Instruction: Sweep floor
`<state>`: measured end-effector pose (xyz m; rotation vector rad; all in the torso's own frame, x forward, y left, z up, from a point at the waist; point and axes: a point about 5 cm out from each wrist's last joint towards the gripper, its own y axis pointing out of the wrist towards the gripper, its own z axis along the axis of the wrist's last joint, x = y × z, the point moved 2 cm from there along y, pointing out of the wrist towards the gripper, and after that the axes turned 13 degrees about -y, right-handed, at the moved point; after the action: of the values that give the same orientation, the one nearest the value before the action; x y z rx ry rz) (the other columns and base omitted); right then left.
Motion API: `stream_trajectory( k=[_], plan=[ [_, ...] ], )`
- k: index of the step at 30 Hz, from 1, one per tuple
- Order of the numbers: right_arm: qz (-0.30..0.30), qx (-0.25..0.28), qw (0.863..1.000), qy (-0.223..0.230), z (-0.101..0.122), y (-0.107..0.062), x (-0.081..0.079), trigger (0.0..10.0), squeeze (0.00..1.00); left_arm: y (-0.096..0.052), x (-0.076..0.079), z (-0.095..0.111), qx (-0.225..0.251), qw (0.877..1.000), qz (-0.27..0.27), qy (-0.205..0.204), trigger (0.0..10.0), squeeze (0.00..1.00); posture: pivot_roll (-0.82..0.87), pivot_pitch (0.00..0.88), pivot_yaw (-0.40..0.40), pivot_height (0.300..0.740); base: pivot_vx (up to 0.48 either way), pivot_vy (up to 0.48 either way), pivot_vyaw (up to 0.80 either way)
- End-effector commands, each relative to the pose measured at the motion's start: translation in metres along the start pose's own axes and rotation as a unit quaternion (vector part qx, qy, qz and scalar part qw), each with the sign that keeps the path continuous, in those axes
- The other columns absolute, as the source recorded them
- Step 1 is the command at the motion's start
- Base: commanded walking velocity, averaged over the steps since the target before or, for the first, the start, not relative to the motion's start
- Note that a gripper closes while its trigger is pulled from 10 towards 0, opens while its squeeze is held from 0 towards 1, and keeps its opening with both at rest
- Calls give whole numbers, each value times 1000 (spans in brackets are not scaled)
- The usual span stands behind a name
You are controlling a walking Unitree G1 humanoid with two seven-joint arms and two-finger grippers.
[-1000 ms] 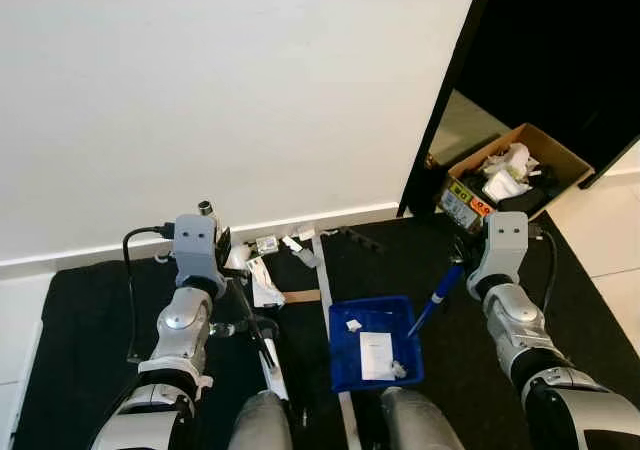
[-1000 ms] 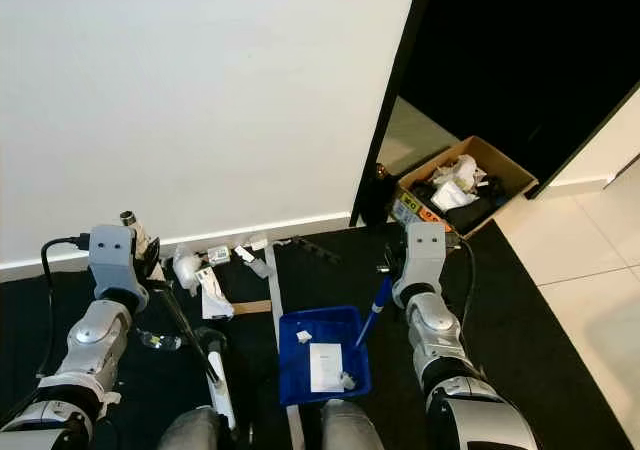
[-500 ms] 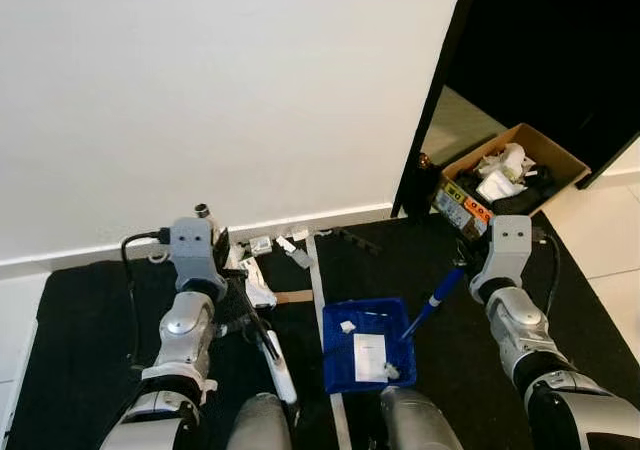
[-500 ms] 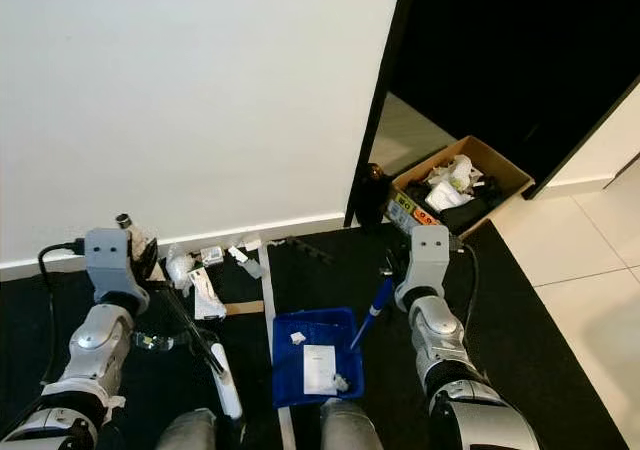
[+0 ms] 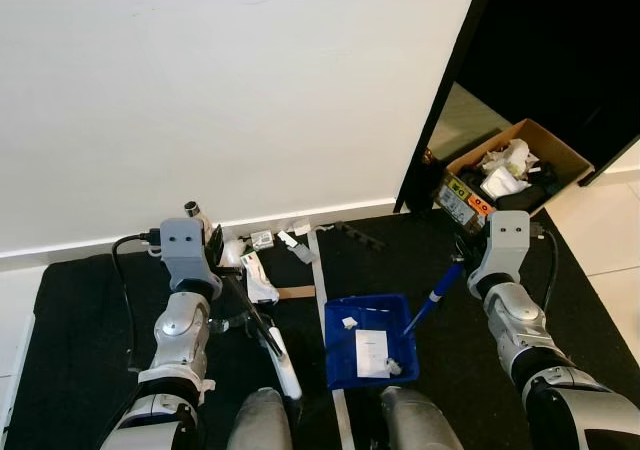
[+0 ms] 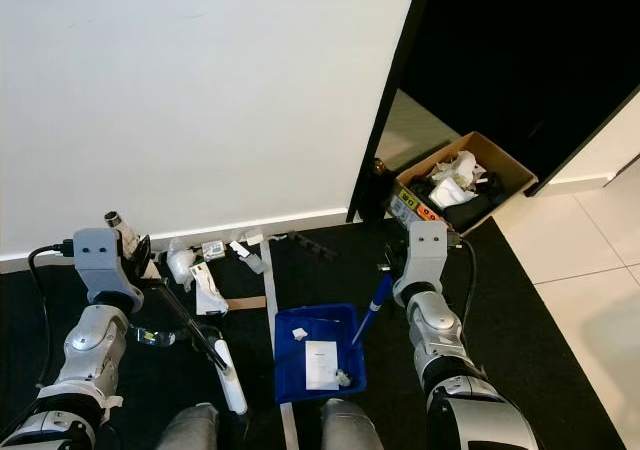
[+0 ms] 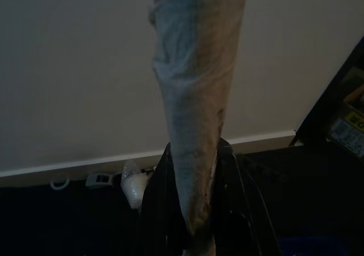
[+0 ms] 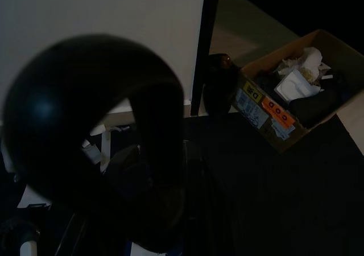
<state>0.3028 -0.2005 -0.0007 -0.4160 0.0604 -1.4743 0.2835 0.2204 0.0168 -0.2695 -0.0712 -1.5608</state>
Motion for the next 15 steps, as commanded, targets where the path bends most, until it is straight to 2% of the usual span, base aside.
stream_trajectory(
  k=[1, 6, 15],
  plan=[
    [10, -17, 1000, -4, -7, -3, -5, 10000, 0, -7, -3, -12, -24, 1000, 7, -11, 10000, 0, 57, 29, -48, 740, 0, 0, 0],
    [6, -16, 1000, -2, -7, -3, -3, 10000, 0, -6, 5, -13, -26, 1000, -14, -8, 10000, 0, 56, 25, -48, 740, 0, 0, 0],
    [2, -21, 1000, 0, -12, -6, -2, 10000, 0, -7, 4, -13, -26, 1000, -9, -9, 10000, 0, 50, 27, -32, 740, 0, 0, 0]
  ],
)
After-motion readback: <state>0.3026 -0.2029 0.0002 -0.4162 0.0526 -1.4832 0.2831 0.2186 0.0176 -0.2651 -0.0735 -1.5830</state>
